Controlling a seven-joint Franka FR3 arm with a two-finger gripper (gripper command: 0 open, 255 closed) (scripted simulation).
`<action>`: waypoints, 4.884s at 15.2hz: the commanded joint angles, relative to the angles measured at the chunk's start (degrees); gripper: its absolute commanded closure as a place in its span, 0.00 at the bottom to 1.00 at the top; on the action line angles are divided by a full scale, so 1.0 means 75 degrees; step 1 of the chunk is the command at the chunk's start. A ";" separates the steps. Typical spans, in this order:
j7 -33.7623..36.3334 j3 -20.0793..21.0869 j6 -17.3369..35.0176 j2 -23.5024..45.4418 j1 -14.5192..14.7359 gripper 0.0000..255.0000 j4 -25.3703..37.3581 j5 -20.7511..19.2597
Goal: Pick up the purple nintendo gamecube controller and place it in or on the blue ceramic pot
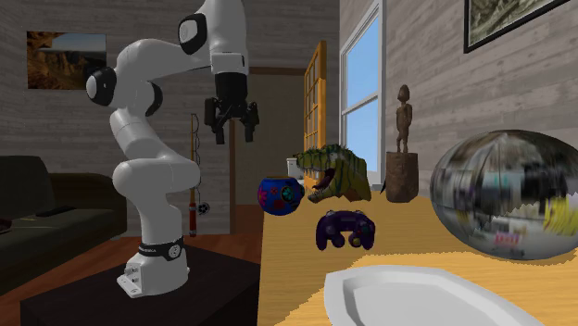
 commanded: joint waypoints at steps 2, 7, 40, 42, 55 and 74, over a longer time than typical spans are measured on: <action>0.0005 0.0062 0.0203 0.0265 0.0046 0.00 0.0043 0.0016; 0.0042 0.0361 0.1129 0.1651 0.0251 0.00 0.0413 0.0054; 0.0553 0.1247 0.3541 0.7528 0.0846 0.00 0.3441 -0.0725; 0.0553 0.1247 0.3539 0.7528 0.0846 0.00 0.3442 -0.0725; -0.0403 0.1170 0.3288 0.7680 0.0684 0.00 0.3766 -0.0981; -0.2621 0.1009 0.3442 0.8473 0.0303 0.00 0.4348 -0.1679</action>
